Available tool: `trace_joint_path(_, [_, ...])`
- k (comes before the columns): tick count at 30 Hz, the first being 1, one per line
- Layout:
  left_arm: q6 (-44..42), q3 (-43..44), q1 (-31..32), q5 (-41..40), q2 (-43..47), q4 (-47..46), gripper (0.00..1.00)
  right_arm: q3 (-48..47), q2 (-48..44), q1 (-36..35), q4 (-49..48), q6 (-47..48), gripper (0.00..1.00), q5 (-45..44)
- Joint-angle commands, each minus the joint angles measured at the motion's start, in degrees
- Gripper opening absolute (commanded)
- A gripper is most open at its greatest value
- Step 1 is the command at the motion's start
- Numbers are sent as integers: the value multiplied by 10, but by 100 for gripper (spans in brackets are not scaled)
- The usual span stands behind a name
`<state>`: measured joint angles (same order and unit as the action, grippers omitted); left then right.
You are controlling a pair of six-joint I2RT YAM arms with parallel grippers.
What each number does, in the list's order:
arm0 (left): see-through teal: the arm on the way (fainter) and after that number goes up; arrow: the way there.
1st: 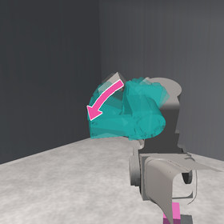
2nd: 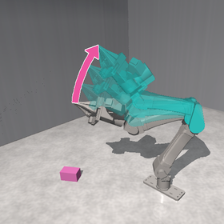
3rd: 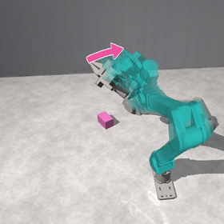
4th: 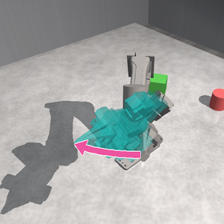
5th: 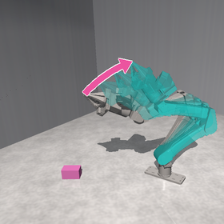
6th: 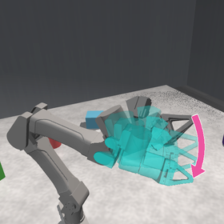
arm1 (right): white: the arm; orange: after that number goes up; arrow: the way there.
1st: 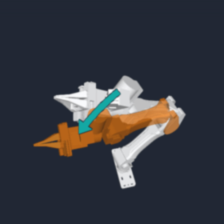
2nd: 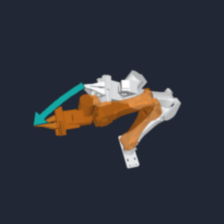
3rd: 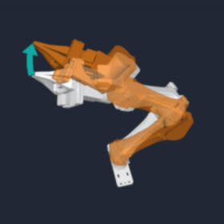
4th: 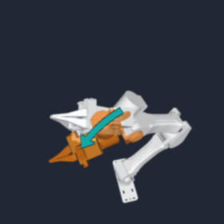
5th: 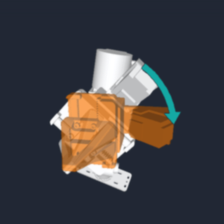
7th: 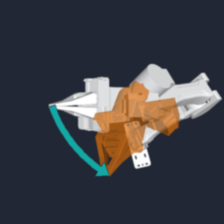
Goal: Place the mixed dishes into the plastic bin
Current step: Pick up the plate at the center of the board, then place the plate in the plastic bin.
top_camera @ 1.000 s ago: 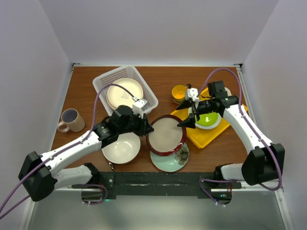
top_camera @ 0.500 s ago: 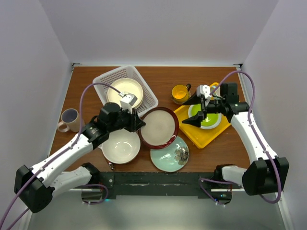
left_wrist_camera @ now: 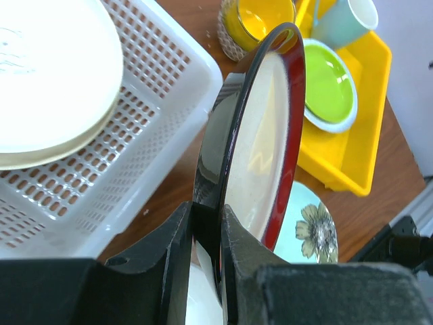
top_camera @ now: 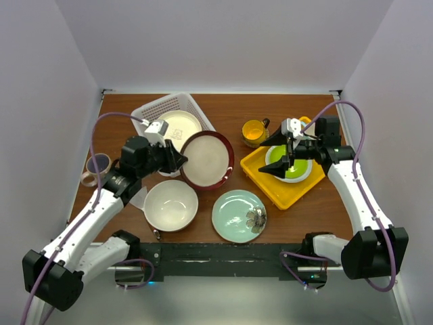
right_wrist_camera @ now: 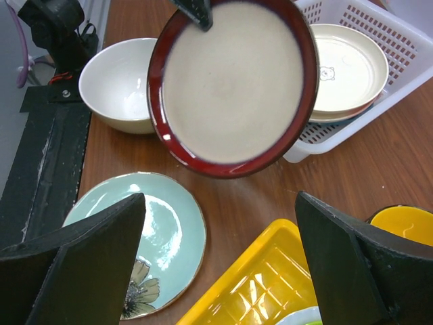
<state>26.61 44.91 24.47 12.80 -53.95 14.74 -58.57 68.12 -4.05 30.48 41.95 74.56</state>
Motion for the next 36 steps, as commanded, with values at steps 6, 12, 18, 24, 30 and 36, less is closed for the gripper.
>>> trace_joint_path(6, [83,59,-107,71,10,-164,0,3,-4,3,-15,-6,96,19])
trace_joint_path(12, [119,59,-176,126,-17,-212,0,3,-2,4,-15,-5,96,18])
trace_joint_path(18, [143,59,-230,157,-50,-248,0,3,0,4,-14,-6,96,18])
trace_joint_path(24, [148,58,-262,161,-84,-265,0,2,4,4,-13,-6,96,18])
trace_joint_path(30, [149,60,-282,164,-120,-278,0,2,5,4,-13,-6,97,17])
trace_joint_path(36, [158,78,-297,163,-169,-294,0,3,6,4,-13,-6,97,18])
